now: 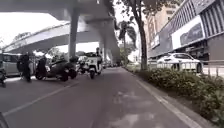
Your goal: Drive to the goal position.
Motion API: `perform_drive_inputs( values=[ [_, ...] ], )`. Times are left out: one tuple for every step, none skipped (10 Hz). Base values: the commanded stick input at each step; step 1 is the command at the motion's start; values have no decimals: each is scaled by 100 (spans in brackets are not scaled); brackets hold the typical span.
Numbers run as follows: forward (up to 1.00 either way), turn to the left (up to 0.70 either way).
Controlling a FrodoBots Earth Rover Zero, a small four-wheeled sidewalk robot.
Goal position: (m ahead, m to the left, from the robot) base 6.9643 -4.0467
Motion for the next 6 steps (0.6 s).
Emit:
perform_drive_inputs(
  values=[
    [45,0],
    [45,0],
    [45,0],
    [45,0],
    [45,0],
    [45,0]
  ],
)
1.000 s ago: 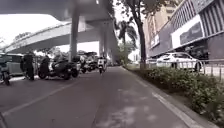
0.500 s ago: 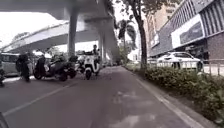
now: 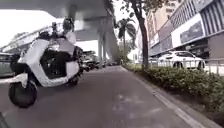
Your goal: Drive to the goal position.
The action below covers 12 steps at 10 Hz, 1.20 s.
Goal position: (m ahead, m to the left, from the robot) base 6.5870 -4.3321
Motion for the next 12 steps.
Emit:
perform_drive_inputs(
  values=[
    [45,0],
    [45,0],
    [45,0],
    [45,0],
    [45,0],
    [45,0],
    [45,0],
    [45,0],
    [45,0],
    [45,0],
    [45,0],
    [45,0]
  ],
)
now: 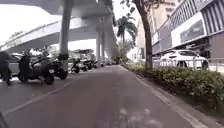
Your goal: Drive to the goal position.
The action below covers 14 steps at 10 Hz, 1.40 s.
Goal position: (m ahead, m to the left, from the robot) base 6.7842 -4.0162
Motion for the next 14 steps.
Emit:
perform_drive_inputs(
  values=[
    [45,0],
    [45,0],
    [45,0],
    [45,0],
    [45,0],
    [45,0],
    [45,0],
    [45,0],
    [45,0],
    [45,0],
    [45,0],
    [45,0],
    [45,0],
    [45,0]
  ],
)
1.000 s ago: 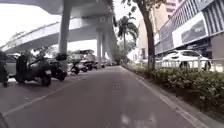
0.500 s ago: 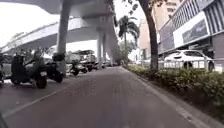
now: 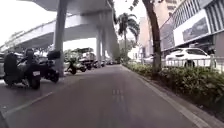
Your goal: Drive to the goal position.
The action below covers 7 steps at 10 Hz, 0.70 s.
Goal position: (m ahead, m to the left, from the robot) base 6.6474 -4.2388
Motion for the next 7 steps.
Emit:
perform_drive_inputs(
  values=[
    [45,0],
    [45,0],
    [45,0],
    [45,0],
    [45,0],
    [45,0],
    [45,0]
  ],
)
